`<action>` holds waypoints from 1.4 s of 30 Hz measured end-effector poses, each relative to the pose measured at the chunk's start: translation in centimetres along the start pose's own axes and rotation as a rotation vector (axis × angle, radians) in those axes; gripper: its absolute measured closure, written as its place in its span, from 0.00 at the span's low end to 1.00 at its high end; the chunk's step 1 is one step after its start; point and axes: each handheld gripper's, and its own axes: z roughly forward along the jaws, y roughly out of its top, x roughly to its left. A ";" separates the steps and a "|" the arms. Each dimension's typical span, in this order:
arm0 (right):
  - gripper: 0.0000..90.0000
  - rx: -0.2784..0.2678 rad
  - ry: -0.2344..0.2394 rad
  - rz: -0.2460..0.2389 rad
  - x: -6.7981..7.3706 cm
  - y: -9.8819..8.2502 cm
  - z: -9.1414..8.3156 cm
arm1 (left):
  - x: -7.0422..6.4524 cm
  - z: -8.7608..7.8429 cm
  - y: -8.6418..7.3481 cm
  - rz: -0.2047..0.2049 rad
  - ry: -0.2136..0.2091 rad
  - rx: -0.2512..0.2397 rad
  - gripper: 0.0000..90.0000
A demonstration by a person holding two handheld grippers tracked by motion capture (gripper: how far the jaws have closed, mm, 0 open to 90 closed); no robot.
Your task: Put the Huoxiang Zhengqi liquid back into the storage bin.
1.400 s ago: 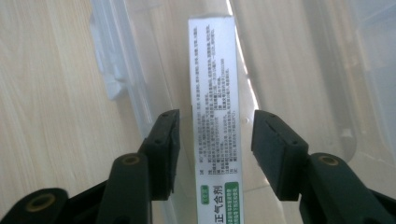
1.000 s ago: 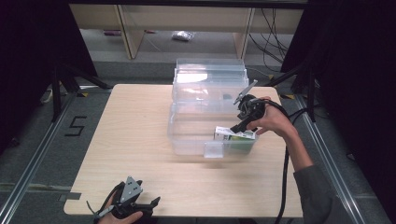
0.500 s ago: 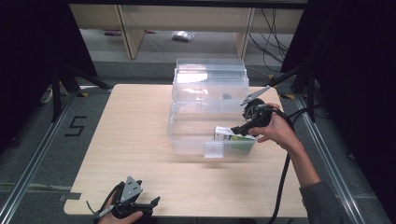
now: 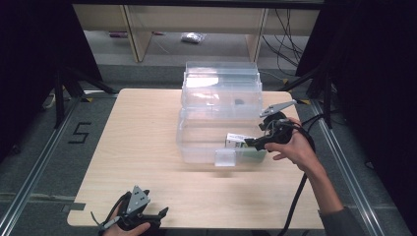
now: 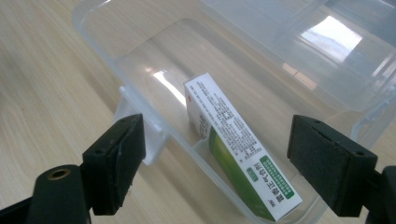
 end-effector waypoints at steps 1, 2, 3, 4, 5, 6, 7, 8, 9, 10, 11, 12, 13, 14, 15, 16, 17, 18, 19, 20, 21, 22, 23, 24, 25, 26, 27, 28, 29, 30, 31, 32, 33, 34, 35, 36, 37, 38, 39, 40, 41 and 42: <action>0.23 0.005 0.001 0.011 0.2 -0.2 -0.4 | 0.1 0.0 0.0 0.010 0.001 0.011 0.17; 0.23 0.005 0.001 0.011 0.2 -0.2 -0.4 | 0.1 0.0 0.0 0.010 0.001 0.011 0.17; 0.23 -0.035 -0.007 0.016 0.3 -0.6 -0.4 | 0.3 -0.2 0.0 0.032 0.004 0.028 0.17; 0.23 -0.013 -0.004 0.020 0.4 -0.7 -0.7 | 0.3 -0.1 0.0 0.034 0.006 0.032 0.17; 0.23 -0.030 -0.006 0.029 0.6 -0.9 -0.6 | 0.0 0.1 0.0 -0.006 0.010 0.001 0.17; 0.23 -0.024 -0.004 0.014 0.5 -1.1 -0.7 | 0.0 0.1 0.0 -0.015 0.011 -0.006 0.17; 0.23 -0.024 -0.004 0.014 0.5 -1.1 -0.7 | 0.0 0.1 0.0 -0.015 0.011 -0.006 0.17; 0.23 -0.051 -0.016 0.014 0.6 -1.3 -0.7 | 0.0 0.2 0.0 -0.016 0.014 -0.006 0.17; 0.23 -0.046 0.001 0.044 1.0 -1.6 -0.9 | 0.0 0.2 0.0 -0.015 0.012 -0.004 0.17; 0.23 -0.046 0.001 0.044 1.0 -1.6 -0.9 | 0.0 0.2 0.0 -0.015 0.012 -0.003 0.17; 0.22 -0.043 0.001 0.032 1.1 -2.0 -1.0 | 0.0 0.2 0.0 -0.014 0.012 -0.004 0.17; 0.22 -0.043 0.001 0.032 1.1 -2.0 -1.0 | 0.0 0.2 0.0 -0.014 0.013 -0.004 0.17; 0.22 -0.048 -0.005 0.032 1.2 -2.4 -1.0 | 0.0 0.1 0.0 -0.014 0.011 -0.007 0.17; 0.22 -0.038 0.004 0.042 1.3 -2.5 -1.1 | 0.0 0.1 0.0 -0.014 0.011 -0.007 0.17; 0.22 -0.036 0.012 0.056 1.4 -2.6 -1.1 | 0.0 0.1 0.0 -0.021 0.014 -0.001 0.17; 0.22 -0.036 0.012 0.056 1.4 -2.6 -1.1 | 0.0 0.1 0.0 -0.021 0.014 -0.001 0.17; 0.22 -0.064 -0.003 0.056 1.6 -2.9 -1.0 | -0.1 0.1 0.0 -0.020 0.024 -0.006 0.17; 0.22 -0.064 -0.003 0.056 1.6 -2.9 -1.0 | -0.1 0.1 0.0 -0.020 0.024 -0.006 0.17; 0.22 -0.057 -0.004 0.071 1.9 -3.1 -1.1 | -0.1 0.2 0.0 -0.015 0.029 -0.017 0.17; 0.22 -0.057 -0.004 0.071 1.9 -3.1 -1.1 | -0.1 0.2 0.0 -0.015 0.029 -0.017 0.17; 0.22 -0.056 0.003 0.078 2.0 -3.3 -1.3 | 0.0 0.1 0.0 -0.012 0.009 -0.005 0.17; 0.22 -0.056 0.003 0.078 2.0 -3.3 -1.3 | 0.0 0.1 0.0 -0.012 0.009 -0.005 0.17; 0.22 -0.071 0.003 0.075 2.2 -3.5 -1.1 | -0.1 0.1 0.0 -0.015 0.013 -0.007 0.17; 0.22 -0.064 0.003 0.073 2.2 -3.6 -1.2 | 0.0 0.1 0.0 -0.011 0.011 -0.007 0.17; 0.22 -0.071 0.000 0.072 2.4 -3.7 -1.1 | 0.0 0.1 0.0 -0.012 0.012 -0.007 0.17; 0.22 -0.059 0.009 0.072 2.5 -3.7 -1.2 | 0.0 0.1 0.0 -0.015 0.013 -0.008 0.17; 0.22 -0.059 0.009 0.072 2.5 -3.7 -1.2 | 0.0 0.1 0.0 -0.015 0.013 -0.008 0.17; 0.22 -0.079 0.000 0.065 2.5 -3.8 -1.0 | 0.0 0.1 0.0 -0.008 0.014 -0.006 0.17; 0.22 -0.052 0.017 0.091 2.7 -3.8 -1.2 | 0.0 0.1 0.0 -0.012 0.014 -0.004 0.17; 0.22 -0.072 0.015 0.068 2.9 -4.0 -1.1 | 0.0 0.1 0.0 -0.010 0.013 -0.005 0.17; 0.22 -0.083 0.008 0.075 3.0 -4.2 -1.0 | 0.0 0.1 0.0 -0.016 0.013 -0.008 0.17; 0.22 -0.076 0.024 0.070 3.0 -4.2 -1.1 | 0.0 0.1 0.0 -0.014 0.014 -0.008 0.17; 0.22 -0.070 0.011 0.091 3.3 -4.3 -1.2 | 0.0 0.1 0.0 -0.013 0.013 -0.008 0.17; 0.22 -0.067 0.016 0.082 3.3 -4.3 -1.3 | -0.1 0.1 0.0 -0.021 0.010 -0.016 0.17; 0.22 -0.072 0.015 0.092 3.4 -4.4 -1.2 | 0.1 -0.1 0.0 0.010 0.005 0.011 0.17; 0.22 -0.072 0.015 0.092 3.4 -4.4 -1.2 | 0.1 -0.1 0.0 0.010 0.005 0.011 0.17; 0.22 -0.078 0.014 0.087 3.4 -4.7 -1.2 | 0.0 0.0 0.0 0.000 0.012 -0.005 0.17; 0.22 -0.114 0.002 0.098 3.7 -4.9 -0.8 | -0.2 0.1 0.0 -0.030 0.002 -0.018 0.17; 0.22 -0.074 0.008 0.087 3.5 -4.9 -1.1 | -0.3 0.1 0.0 -0.039 0.007 -0.027 0.17; 0.22 -0.074 0.008 0.087 3.5 -4.9 -1.1 | -0.3 0.1 0.0 -0.039 0.007 -0.027 0.17; 0.21 -0.077 0.007 0.094 3.6 -5.0 -1.1 | -0.4 0.1 0.0 -0.046 0.007 -0.034 0.17; 0.21 -0.074 0.007 0.099 3.8 -5.3 -1.2 | -0.3 0.1 0.0 -0.028 0.014 -0.020 0.17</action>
